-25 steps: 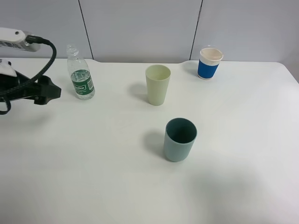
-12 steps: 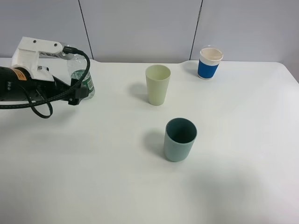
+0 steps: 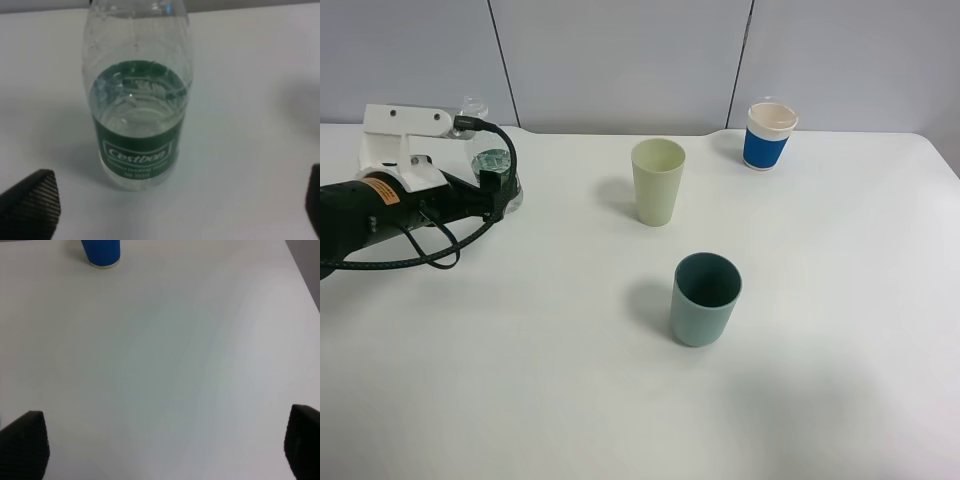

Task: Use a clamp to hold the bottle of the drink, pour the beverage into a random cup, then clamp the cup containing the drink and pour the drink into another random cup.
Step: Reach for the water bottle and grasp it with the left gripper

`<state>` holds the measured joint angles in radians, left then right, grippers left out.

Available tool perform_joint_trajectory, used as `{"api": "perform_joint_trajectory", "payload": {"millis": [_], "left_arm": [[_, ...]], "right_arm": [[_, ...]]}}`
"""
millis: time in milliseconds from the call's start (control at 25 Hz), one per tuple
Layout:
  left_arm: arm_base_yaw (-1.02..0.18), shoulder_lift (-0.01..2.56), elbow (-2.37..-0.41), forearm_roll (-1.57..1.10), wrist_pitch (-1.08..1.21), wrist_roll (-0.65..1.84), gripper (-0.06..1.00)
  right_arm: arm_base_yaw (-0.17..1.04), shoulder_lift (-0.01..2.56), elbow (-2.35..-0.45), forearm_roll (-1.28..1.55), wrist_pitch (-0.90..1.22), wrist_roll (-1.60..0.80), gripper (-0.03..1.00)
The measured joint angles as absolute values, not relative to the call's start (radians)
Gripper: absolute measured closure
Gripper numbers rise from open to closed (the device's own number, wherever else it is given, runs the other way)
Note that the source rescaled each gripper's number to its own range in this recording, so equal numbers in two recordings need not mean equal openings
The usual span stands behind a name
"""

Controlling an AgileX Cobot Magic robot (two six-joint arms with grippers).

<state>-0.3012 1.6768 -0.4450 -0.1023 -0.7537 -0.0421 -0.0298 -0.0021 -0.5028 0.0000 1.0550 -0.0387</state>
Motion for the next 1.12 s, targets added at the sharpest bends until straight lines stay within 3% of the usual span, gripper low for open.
{"api": "perform_joint_trajectory", "payload": {"millis": [440,1120], "left_arm": [[-0.301,1.873,-0.443,-0.09,-0.962,-0.075,-0.06],[-0.238,2.065,-0.627,-0.044,-0.982,-0.192,-0.06]], "right_arm": [[-0.03,-0.002,-0.503,0.0,1.055,-0.039,0.14],[-0.03,-0.002,-0.503,0.0,1.055,-0.039,0.14]]}}
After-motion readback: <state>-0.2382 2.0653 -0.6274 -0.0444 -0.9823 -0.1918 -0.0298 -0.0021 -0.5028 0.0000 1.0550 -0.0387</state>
